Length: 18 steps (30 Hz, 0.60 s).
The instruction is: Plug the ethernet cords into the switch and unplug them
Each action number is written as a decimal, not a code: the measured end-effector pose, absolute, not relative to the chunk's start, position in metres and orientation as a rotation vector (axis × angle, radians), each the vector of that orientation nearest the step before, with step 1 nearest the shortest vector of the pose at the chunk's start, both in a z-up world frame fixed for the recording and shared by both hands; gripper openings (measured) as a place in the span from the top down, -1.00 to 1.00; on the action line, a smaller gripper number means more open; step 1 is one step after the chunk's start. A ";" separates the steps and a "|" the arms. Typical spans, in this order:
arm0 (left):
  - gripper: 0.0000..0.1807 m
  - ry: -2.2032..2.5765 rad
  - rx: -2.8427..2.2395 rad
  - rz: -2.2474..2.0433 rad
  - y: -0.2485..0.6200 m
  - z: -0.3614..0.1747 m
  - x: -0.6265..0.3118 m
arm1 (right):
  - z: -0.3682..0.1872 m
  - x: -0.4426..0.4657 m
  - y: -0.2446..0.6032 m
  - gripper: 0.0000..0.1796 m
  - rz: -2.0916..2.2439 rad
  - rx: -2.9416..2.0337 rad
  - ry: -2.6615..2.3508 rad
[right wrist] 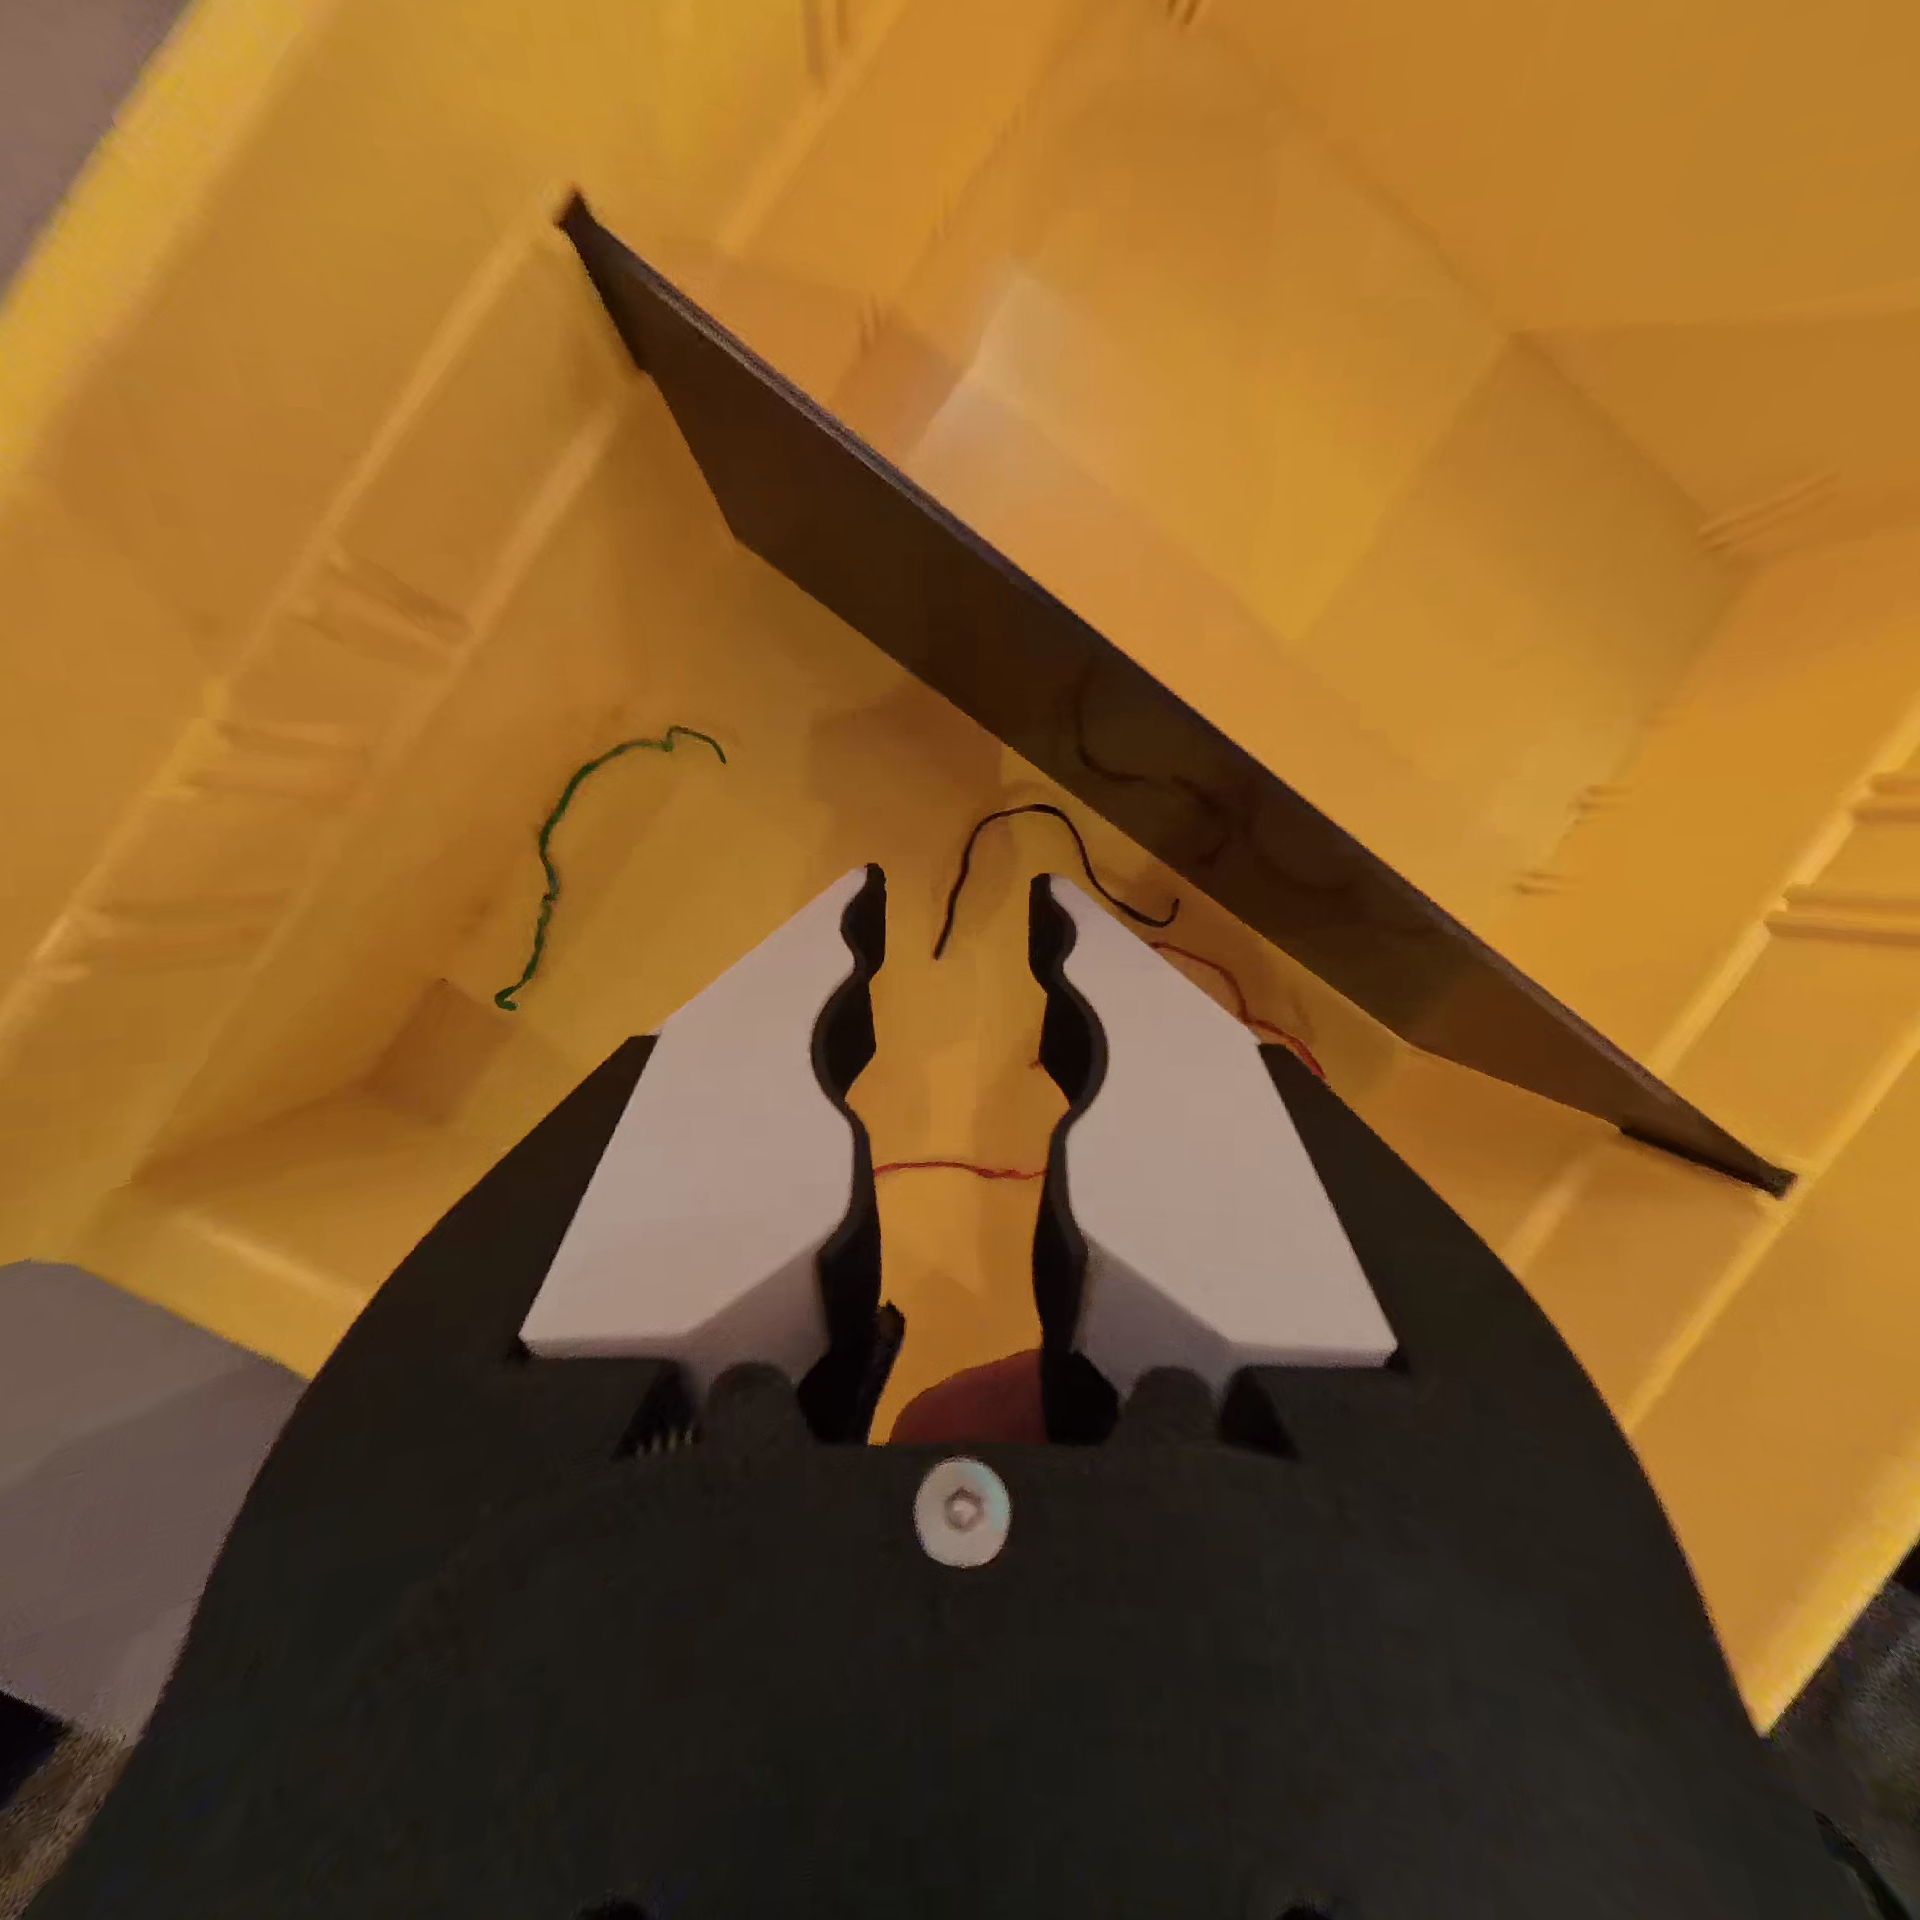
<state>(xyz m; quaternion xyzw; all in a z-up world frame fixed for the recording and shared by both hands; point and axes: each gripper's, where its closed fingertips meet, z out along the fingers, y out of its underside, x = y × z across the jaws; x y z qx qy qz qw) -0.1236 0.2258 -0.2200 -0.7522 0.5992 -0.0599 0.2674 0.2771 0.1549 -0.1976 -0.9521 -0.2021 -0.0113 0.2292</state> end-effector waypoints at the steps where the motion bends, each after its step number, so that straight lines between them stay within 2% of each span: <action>1: 0.84 1.612 -2.026 -0.165 0.225 -0.220 -0.124 | -0.198 0.280 0.156 0.73 -0.058 -2.620 -0.549; 6: 0.83 1.567 -2.023 -0.220 0.225 -0.215 -0.127 | -0.180 0.304 0.157 0.75 -0.125 -2.577 -0.421; 18: 0.80 1.657 -1.981 -0.369 0.200 -0.218 -0.112 | -0.193 0.314 0.153 0.73 -0.151 -2.625 -0.394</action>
